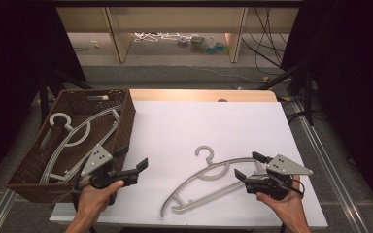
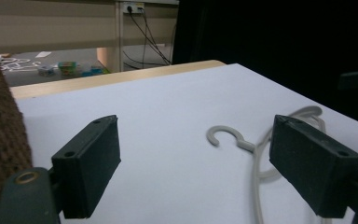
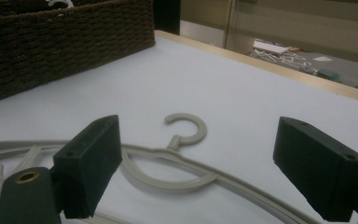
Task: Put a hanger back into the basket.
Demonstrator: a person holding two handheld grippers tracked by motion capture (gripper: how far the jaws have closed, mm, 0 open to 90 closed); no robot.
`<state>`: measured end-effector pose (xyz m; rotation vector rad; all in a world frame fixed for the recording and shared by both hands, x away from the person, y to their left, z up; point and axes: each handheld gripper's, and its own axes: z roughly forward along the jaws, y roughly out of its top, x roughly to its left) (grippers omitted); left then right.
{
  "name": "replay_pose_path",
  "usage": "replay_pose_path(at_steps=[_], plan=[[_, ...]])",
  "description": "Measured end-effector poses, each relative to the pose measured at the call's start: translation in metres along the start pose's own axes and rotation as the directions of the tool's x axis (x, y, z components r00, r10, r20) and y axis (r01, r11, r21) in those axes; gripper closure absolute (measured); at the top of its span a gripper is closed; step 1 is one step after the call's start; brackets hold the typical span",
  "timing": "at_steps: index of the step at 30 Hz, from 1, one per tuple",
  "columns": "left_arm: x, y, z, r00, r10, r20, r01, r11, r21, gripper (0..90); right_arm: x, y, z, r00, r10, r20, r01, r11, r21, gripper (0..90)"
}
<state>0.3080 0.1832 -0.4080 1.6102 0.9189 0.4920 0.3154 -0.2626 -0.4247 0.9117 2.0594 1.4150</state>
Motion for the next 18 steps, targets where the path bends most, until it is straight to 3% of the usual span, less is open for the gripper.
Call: replay_pose_path(at_steps=[3, 7, 8, 9, 12, 15, 18], plan=[[-0.007, -0.009, 0.003, 0.9998, 0.003, 0.018, -0.003, 0.9999, 0.013, 15.9, 0.001, 0.0, 0.001, 0.9998, 0.015, -0.009, -0.015, 1.0, 0.006, 16.2], [-0.014, -0.016, 0.004, 0.9982, 0.035, 0.048, -0.036, 0.9991, 0.023, 15.8, -0.001, 0.001, 0.002, 0.9999, -0.005, -0.012, 0.005, 1.0, -0.005, 16.2], [-0.014, -0.018, 0.005, 0.9978, 0.034, 0.056, -0.035, 0.9993, 0.017, 15.9, 0.0, 0.0, 0.002, 0.9995, 0.016, -0.026, -0.016, 1.0, -0.005, 16.2], [-0.015, -0.02, 0.005, 0.9976, 0.035, 0.059, -0.036, 0.9991, 0.023, 15.9, 0.0, 0.001, 0.001, 0.9998, 0.009, -0.02, -0.009, 1.0, 0.024, 16.3], [-0.014, -0.024, 0.006, 0.9965, 0.057, 0.062, -0.059, 0.9979, 0.027, 15.8, 0.0, 0.001, 0.001, 0.9998, 0.002, -0.019, -0.001, 0.999, 0.033, 16.4], [-0.016, -0.027, 0.007, 0.9972, 0.043, 0.061, -0.046, 0.9983, 0.036, 15.8, -0.002, 0.002, 0.006, 0.9992, -0.03, -0.025, 0.031, 0.999, 0.041, 16.4], [-0.016, -0.032, 0.009, 0.9956, 0.053, 0.077, -0.057, 0.9972, 0.049, 15.8, -0.006, 0.006, 0.014, 0.9981, -0.054, -0.03, 0.056, 0.997, 0.053, 16.4]])
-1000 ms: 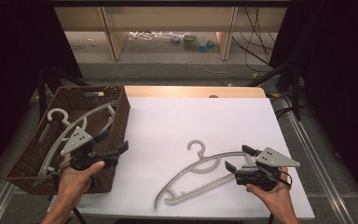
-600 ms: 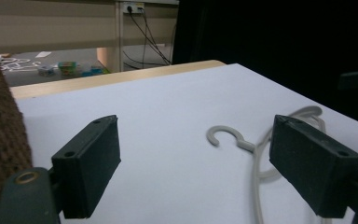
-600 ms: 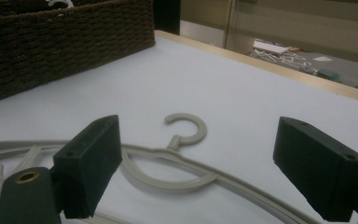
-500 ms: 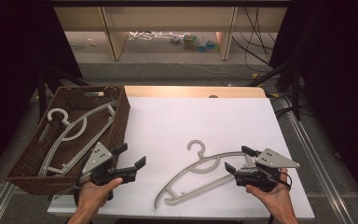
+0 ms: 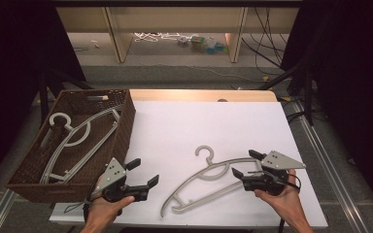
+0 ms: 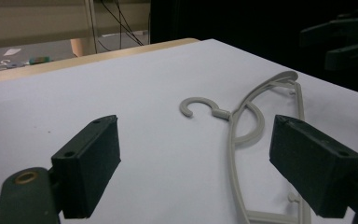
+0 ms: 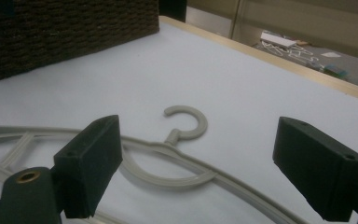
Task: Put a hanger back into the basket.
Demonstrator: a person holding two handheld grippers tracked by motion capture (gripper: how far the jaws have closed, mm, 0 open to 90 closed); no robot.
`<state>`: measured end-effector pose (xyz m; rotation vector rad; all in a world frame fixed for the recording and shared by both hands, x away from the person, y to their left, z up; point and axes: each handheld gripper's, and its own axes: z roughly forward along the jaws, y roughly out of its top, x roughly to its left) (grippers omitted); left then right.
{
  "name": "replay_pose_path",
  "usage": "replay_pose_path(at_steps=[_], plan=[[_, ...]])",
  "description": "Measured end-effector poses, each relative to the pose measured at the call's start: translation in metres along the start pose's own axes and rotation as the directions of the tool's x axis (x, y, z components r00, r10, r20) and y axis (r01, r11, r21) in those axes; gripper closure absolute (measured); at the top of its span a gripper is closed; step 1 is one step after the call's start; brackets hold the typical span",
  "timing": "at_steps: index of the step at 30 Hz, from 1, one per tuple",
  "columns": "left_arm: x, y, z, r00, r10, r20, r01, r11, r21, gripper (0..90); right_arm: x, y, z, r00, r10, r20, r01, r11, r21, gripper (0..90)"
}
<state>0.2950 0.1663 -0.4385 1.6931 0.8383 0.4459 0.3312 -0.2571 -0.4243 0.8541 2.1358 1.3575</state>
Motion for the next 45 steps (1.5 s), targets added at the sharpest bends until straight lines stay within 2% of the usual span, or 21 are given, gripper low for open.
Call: replay_pose_path(at_steps=[1, 5, 6, 7, 11, 14, 15, 17, 18, 21, 23, 26, 28, 29, 31, 32, 36, 37, 39, 43, 45], plan=[[-0.001, -0.001, 0.0, 1.0, -0.002, -0.005, 0.002, 1.0, 0.008, 15.9, -0.002, 0.003, 0.002, 0.9999, 0.008, -0.007, -0.007, 0.999, 0.032, 16.5], [0.0, -0.002, -0.002, 0.9999, 0.001, -0.013, 0.0, 1.0, 0.007, 15.9, -0.013, 0.011, 0.015, 0.9993, -0.033, -0.016, 0.034, 0.997, 0.075, 17.1], [0.0, -0.003, -0.002, 0.9997, -0.02, -0.014, 0.02, 0.9998, 0.0, 15.9, -0.016, 0.013, 0.019, 0.9988, -0.046, -0.015, 0.047, 0.995, 0.089, 17.1], [0.002, -0.002, -0.003, 0.9999, -0.002, -0.016, 0.002, 1.0, -0.001, 15.8, -0.019, 0.013, 0.023, 0.9989, -0.043, -0.018, 0.044, 0.993, 0.109, 17.2], [0.003, -0.003, -0.002, 0.9999, -0.011, -0.013, 0.011, 0.9999, -0.005, 15.8, -0.033, 0.014, 0.037, 0.9976, -0.05, -0.049, 0.059, 0.977, 0.204, 18.2], [0.002, -0.003, -0.002, 0.9992, -0.034, -0.022, 0.034, 0.9994, 0.003, 15.8, -0.043, 0.014, 0.045, 0.996, -0.049, -0.075, 0.068, 0.956, 0.285, 19.6], [0.004, -0.003, -0.002, 0.9994, -0.034, -0.01, 0.034, 0.9994, 0.0, 15.8, -0.046, 0.013, 0.047, 0.9946, -0.058, -0.086, 0.081, 0.953, 0.292, 20.3], [0.005, -0.003, -0.002, 0.9993, -0.037, -0.01, 0.037, 0.9993, 0.0, 15.8, -0.05, 0.012, 0.052, 0.9923, -0.044, -0.116, 0.082, 0.936, 0.342, 22.5], [0.005, -0.003, -0.002, 0.9994, -0.031, -0.015, 0.031, 0.9995, 0.0, 15.8, -0.051, 0.01, 0.056, 0.9919, -0.063, -0.111, 0.097, 0.937, 0.336, 23.4], [0.004, -0.003, -0.003, 0.9994, -0.033, -0.013, 0.033, 0.9995, -0.004, 15.8, -0.052, 0.008, 0.065, 0.9875, -0.093, -0.127, 0.138, 0.901, 0.41, 26.1], [0.004, -0.004, -0.002, 0.9989, -0.047, -0.001, 0.047, 0.9989, -0.009, 15.8, -0.052, 0.006, 0.071, 0.9842, -0.095, -0.15, 0.152, 0.885, 0.44, 29.1], [0.004, -0.003, -0.002, 0.9995, -0.032, -0.005, 0.032, 0.9995, 0.002, 15.8, -0.052, 0.005, 0.081, 0.9811, -0.101, -0.166, 0.172, 0.845, 0.507, 32.9], [0.004, -0.003, -0.002, 0.9995, -0.032, -0.006, 0.032, 0.9995, 0.001, 15.8, -0.054, 0.004, 0.085, 0.9782, -0.102, -0.181, 0.183, 0.832, 0.524, 34.5], [0.005, -0.003, -0.002, 0.9994, -0.034, -0.007, 0.034, 0.9994, 0.003, 15.8, -0.057, 0.003, 0.088, 0.9723, -0.117, -0.202, 0.208, 0.828, 0.521, 35.5], [0.004, -0.004, -0.002, 0.9994, -0.033, -0.008, 0.033, 0.9994, 0.004, 15.8, -0.06, 0.002, 0.092, 0.9722, -0.105, -0.209, 0.207, 0.805, 0.556, 37.6], [0.004, -0.004, -0.002, 0.9995, -0.03, -0.008, 0.03, 0.9995, 0.003, 15.8, -0.061, 0.002, 0.092, 0.9722, -0.101, -0.211, 0.206, 0.799, 0.566, 38.2], [0.004, -0.004, -0.003, 0.9995, -0.03, -0.007, 0.03, 0.9995, 0.005, 15.8, -0.065, -0.002, 0.095, 0.9699, -0.08, -0.23, 0.203, 0.789, 0.58, 44.4], [0.004, -0.004, -0.003, 0.9995, -0.032, -0.007, 0.032, 0.9995, 0.004, 15.9, -0.066, -0.004, 0.097, 0.9666, -0.096, -0.238, 0.221, 0.781, 0.584, 46.6], [0.004, -0.004, -0.003, 0.9995, -0.032, -0.004, 0.032, 0.9995, 0.001, 15.9, -0.065, -0.005, 0.098, 0.9663, -0.089, -0.241, 0.222, 0.764, 0.606, 47.0], [0.004, -0.004, -0.003, 0.9995, -0.031, -0.004, 0.031, 0.9995, 0.004, 15.9, -0.066, -0.003, 0.1, 0.9638, -0.093, -0.25, 0.232, 0.753, 0.616, 48.7], [0.004, -0.004, -0.003, 0.9995, -0.03, -0.004, 0.03, 0.9995, 0.005, 15.9, -0.065, -0.003, 0.099, 0.9626, -0.075, -0.26, 0.226, 0.753, 0.619, 54.1]])
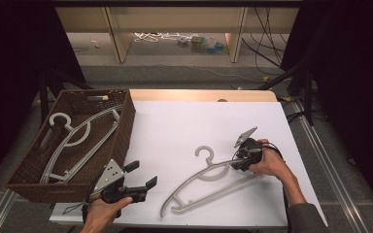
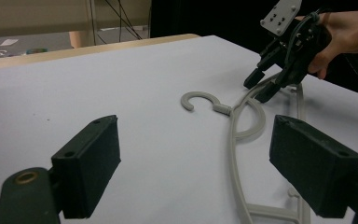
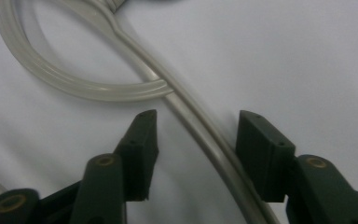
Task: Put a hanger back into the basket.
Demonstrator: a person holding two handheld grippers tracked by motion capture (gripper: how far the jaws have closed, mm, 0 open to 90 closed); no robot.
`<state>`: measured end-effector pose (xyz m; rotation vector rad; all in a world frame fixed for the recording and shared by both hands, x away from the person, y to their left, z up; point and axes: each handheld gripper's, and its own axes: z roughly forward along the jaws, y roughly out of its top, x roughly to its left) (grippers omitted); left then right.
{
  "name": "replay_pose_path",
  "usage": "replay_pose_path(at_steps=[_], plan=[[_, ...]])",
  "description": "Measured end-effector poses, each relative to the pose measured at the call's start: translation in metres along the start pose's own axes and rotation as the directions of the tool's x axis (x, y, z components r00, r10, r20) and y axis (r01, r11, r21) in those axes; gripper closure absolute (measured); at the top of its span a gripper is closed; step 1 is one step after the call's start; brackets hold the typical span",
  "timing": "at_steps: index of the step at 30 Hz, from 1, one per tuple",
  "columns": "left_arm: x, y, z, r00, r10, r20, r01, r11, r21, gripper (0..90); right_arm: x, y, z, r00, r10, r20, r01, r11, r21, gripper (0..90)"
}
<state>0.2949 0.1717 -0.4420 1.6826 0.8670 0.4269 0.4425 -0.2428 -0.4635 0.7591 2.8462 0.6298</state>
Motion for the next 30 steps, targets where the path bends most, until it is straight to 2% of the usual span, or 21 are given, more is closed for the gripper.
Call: replay_pose_path(at_steps=[2, 6, 7, 10, 14, 16, 17, 21, 27, 30], plan=[[0.0, 0.0, 0.0, 1.0, 0.0, 0.0, 0.0, 1.0, 0.001, 15.9, 0.0, -0.001, 0.0, 1.0, -0.001, -0.007, 0.0, 1.0, -0.009, 55.8], [0.001, 0.0, 0.0, 0.9999, -0.002, 0.011, 0.002, 1.0, -0.003, 15.9, 0.003, 0.001, 0.0, 0.9998, -0.018, -0.01, 0.018, 1.0, 0.013, 62.1], [0.0, 0.0, -0.001, 1.0, 0.001, 0.001, -0.001, 1.0, 0.004, 15.9, 0.004, 0.002, 0.0, 0.9994, -0.035, -0.007, 0.035, 0.999, 0.02, 62.8], [0.001, 0.0, 0.0, 0.9999, -0.002, 0.011, 0.003, 1.0, -0.005, 15.9, 0.007, 0.006, 0.0, 0.9964, -0.085, -0.002, 0.085, 0.995, 0.048, 64.9], [0.001, 0.0, -0.002, 1.0, 0.003, -0.001, -0.003, 1.0, 0.007, 15.9, 0.011, 0.01, 0.001, 0.989, -0.148, 0.002, 0.148, 0.986, 0.081, 68.8], [0.001, 0.0, -0.002, 1.0, 0.002, -0.004, -0.002, 1.0, 0.009, 15.9, 0.012, 0.012, 0.001, 0.9853, -0.17, -0.012, 0.171, 0.98, 0.106, 69.7], [0.001, -0.001, -0.002, 1.0, 0.002, -0.001, -0.002, 1.0, 0.005, 15.9, 0.012, 0.012, 0.001, 0.9837, -0.18, -0.011, 0.18, 0.979, 0.1, 69.9], [0.001, -0.001, -0.002, 1.0, 0.003, 0.0, -0.003, 1.0, 0.006, 16.0, 0.012, 0.012, 0.001, 0.981, -0.194, -0.014, 0.194, 0.976, 0.095, 70.6], [0.0, -0.001, 0.0, 1.0, 0.005, -0.002, -0.005, 0.9999, 0.016, 16.0, 0.013, 0.018, 0.002, 0.9714, -0.236, -0.029, 0.237, 0.962, 0.135, 72.0], [-0.001, -0.002, 0.001, 1.0, 0.005, 0.005, -0.005, 0.9999, 0.016, 16.0, 0.012, 0.018, 0.002, 0.9706, -0.238, -0.033, 0.241, 0.961, 0.134, 72.2]])
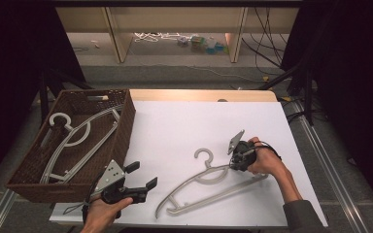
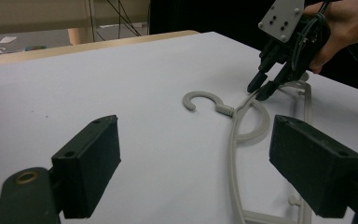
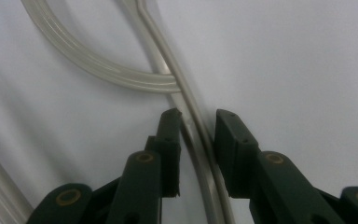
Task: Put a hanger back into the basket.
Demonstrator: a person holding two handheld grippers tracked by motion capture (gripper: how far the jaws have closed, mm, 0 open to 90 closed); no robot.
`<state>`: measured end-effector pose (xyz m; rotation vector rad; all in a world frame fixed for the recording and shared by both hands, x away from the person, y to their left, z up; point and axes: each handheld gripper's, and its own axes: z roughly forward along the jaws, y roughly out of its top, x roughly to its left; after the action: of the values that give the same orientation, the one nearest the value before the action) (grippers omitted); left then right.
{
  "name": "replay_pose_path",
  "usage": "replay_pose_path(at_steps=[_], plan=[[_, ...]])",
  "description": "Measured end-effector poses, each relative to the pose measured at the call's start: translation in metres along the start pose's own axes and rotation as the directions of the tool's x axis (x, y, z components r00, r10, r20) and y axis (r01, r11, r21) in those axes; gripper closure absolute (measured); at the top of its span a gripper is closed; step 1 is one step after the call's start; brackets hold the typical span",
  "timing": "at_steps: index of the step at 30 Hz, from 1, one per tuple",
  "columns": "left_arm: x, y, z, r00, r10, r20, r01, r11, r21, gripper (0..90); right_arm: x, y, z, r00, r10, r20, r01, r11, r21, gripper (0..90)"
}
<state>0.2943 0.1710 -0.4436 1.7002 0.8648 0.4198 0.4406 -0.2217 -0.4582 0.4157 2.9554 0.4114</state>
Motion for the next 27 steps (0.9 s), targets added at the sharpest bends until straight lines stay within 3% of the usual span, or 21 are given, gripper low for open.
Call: replay_pose_path(at_steps=[3, 6, 9, 13, 16, 20, 21, 23, 27], plan=[[-0.002, -0.001, 0.002, 0.9998, -0.022, -0.002, 0.022, 0.9997, 0.003, 16.0, 0.0, 0.001, 0.0, 1.0, -0.006, -0.006, 0.006, 1.0, 0.0, 72.6], [0.0, 0.0, 0.005, 0.9999, 0.011, -0.006, -0.011, 0.9999, 0.005, 16.3, 0.001, 0.003, 0.001, 0.9997, -0.024, -0.003, 0.024, 1.0, 0.009, 73.1], [0.002, -0.001, 0.01, 0.9998, -0.014, -0.017, 0.014, 0.9998, 0.016, 16.3, 0.0, 0.003, 0.001, 0.9996, -0.029, -0.006, 0.029, 0.999, 0.014, 73.4], [0.002, 0.0, 0.012, 0.9999, 0.0, -0.011, 0.001, 0.9997, 0.023, 16.3, 0.001, 0.004, 0.001, 0.9981, -0.061, -0.013, 0.061, 0.998, 0.017, 74.7], [0.001, 0.0, 0.013, 1.0, 0.008, 0.002, -0.008, 0.9994, 0.033, 16.2, 0.002, 0.005, 0.001, 0.9949, -0.101, -0.006, 0.101, 0.995, 0.024, 76.1], [-0.001, -0.001, 0.017, 0.9998, -0.014, 0.014, 0.013, 0.9995, 0.03, 16.2, 0.003, 0.008, 0.001, 0.9904, -0.138, -0.005, 0.138, 0.99, 0.038, 77.6], [0.0, 0.0, 0.016, 0.9998, 0.011, 0.018, -0.012, 0.9991, 0.04, 16.2, 0.004, 0.008, 0.001, 0.9891, -0.147, -0.005, 0.147, 0.988, 0.041, 78.0], [0.0, 0.001, 0.018, 0.9996, -0.018, 0.019, 0.017, 0.999, 0.041, 16.1, 0.004, 0.008, 0.001, 0.9862, -0.166, 0.003, 0.166, 0.985, 0.042, 78.9], [0.002, 0.004, 0.027, 0.9998, -0.005, 0.018, 0.004, 0.9978, 0.067, 16.1, 0.006, 0.008, 0.0, 0.9766, -0.215, -0.005, 0.215, 0.976, 0.033, 82.0]])
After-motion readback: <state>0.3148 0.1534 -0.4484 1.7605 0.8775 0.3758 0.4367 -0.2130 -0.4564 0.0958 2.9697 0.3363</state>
